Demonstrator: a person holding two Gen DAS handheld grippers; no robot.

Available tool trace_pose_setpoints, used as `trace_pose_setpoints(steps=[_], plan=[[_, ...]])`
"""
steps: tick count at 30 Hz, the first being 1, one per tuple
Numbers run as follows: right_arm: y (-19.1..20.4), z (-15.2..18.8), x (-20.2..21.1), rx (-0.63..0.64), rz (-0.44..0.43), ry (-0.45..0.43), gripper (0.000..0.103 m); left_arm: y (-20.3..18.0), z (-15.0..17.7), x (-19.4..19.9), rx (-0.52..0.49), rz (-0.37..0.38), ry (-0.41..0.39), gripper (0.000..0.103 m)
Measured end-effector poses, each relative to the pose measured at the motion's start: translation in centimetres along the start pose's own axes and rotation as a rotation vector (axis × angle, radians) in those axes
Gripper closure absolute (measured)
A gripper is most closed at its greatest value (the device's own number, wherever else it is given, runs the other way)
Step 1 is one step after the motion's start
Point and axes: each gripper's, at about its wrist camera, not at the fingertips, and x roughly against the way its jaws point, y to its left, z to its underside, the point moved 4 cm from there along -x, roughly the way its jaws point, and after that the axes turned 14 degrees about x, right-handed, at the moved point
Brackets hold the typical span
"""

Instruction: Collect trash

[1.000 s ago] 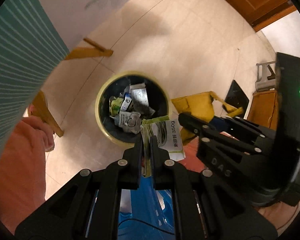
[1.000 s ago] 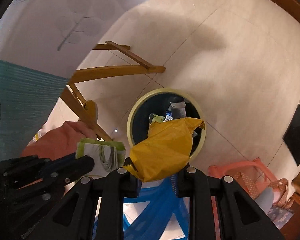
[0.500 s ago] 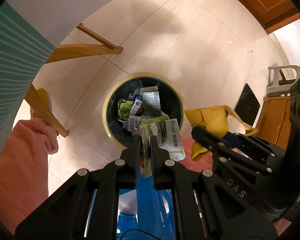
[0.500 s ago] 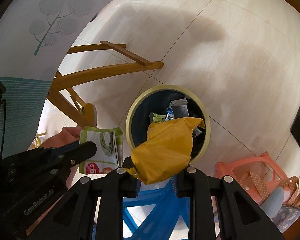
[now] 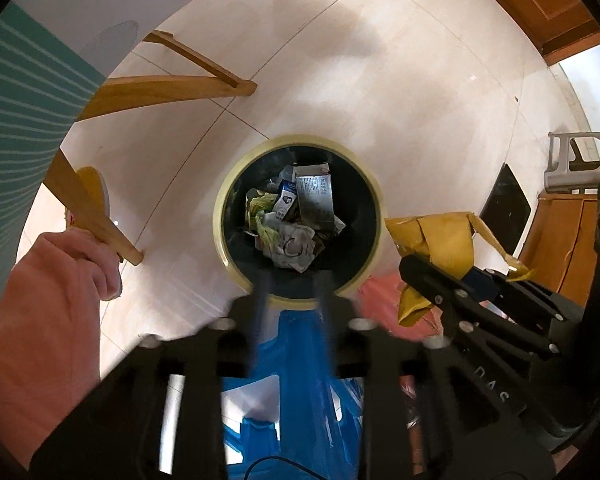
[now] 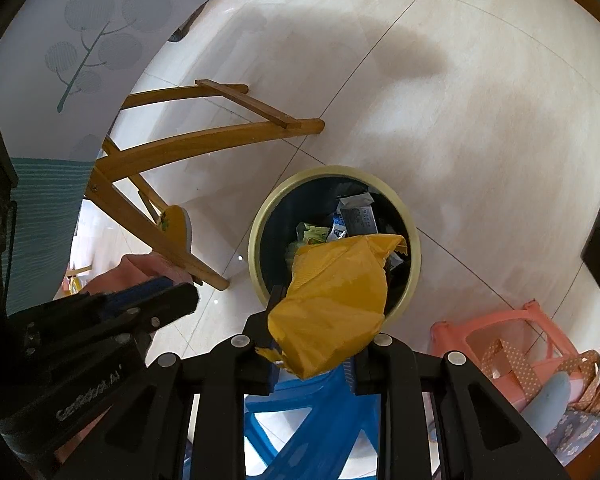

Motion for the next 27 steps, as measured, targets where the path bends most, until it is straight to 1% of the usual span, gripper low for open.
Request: trace_pose_setpoints(steps=[1, 2, 7, 9, 11, 14, 20, 27], plan=[[0.0, 0.0, 0.0, 0.0, -0.001, -0.004, 0.078, 0.1, 0.0, 0.1, 0.006, 0.002, -0.008, 0.055], [0.1, 0.0, 0.0, 0.0, -0.001, -0.005, 0.077, 0.2, -0.1, 0.3, 0.011, 0.002, -0.018, 0.053], [0.3, -0.2, -0.2, 0.001, -0.009, -0.008, 0.073, 0.7, -0.1, 0.7, 0.034, 0.001, -0.03, 0.053], [0.3, -0.2, -0.4, -0.008, -0.014, -0.007, 0.067, 1.2, 0.0, 1.0, 0.05, -0.002, -0.039, 0.053], [0.2, -0.3, -0.7, -0.027, -0.026, 0.002, 0.059, 1.6, -0.1, 1.2, 0.068, 0.002, -0.041, 0.053], [0.3, -0.3, -0.6, -0.033, -0.029, -0.002, 0.053, 2.2, -0.1, 1.4, 0.093, 0.003, -0.037, 0.053], [0.6, -0.6, -0.4, -0.026, -0.027, -0.004, 0.049, 2.7, 0.0, 1.8, 0.117, 0.007, -0.039, 0.053], [1.0, -0.8, 0.5, 0.01, 0.001, -0.012, 0.049, 2.9, 0.8, 2.9, 0.134, 0.001, -0.05, 0.053]])
